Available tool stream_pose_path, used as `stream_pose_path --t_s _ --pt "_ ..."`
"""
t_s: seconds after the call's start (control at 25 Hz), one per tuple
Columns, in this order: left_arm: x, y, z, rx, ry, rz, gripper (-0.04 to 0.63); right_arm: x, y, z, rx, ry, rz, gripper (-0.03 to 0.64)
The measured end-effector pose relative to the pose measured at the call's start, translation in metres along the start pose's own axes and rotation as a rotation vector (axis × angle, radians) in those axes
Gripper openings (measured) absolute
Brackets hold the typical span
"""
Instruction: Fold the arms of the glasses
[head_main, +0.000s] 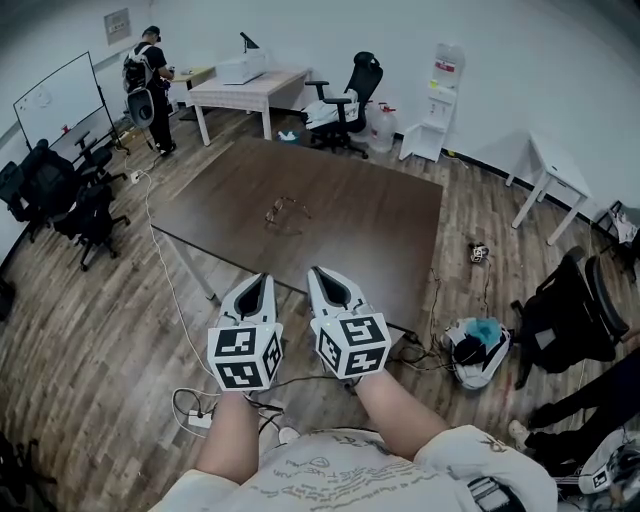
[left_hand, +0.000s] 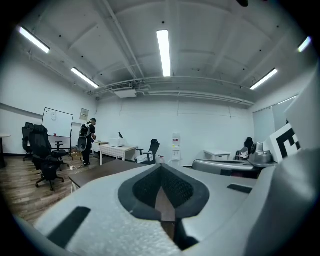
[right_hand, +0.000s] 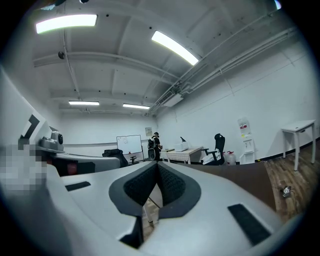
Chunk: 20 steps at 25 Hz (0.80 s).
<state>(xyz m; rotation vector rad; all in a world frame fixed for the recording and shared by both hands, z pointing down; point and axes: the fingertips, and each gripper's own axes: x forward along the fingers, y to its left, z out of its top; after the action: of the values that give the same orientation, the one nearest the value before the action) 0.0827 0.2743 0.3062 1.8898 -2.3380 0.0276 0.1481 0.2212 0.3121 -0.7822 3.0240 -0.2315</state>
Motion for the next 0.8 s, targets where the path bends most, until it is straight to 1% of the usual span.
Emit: stream_pose_path --t_s 0.4,0.56,0.8 --pt "-0.015 0.075 -0.01 -0.013 0.011 -0.045 0.014 0.036 0.046 -0.018 0.006 -0.001 -0.078 0.013" --pt "-0.017 0.088 -0.012 -0.018 0.013 -0.059 0.013 0.042 0.052 -0.028 0.003 0.017 -0.099 0.013" --pt "-0.007 0.104 -0.015 -0.003 0.016 -0.06 0.013 0.059 0.056 -0.024 0.008 -0.008 -0.093 0.013"
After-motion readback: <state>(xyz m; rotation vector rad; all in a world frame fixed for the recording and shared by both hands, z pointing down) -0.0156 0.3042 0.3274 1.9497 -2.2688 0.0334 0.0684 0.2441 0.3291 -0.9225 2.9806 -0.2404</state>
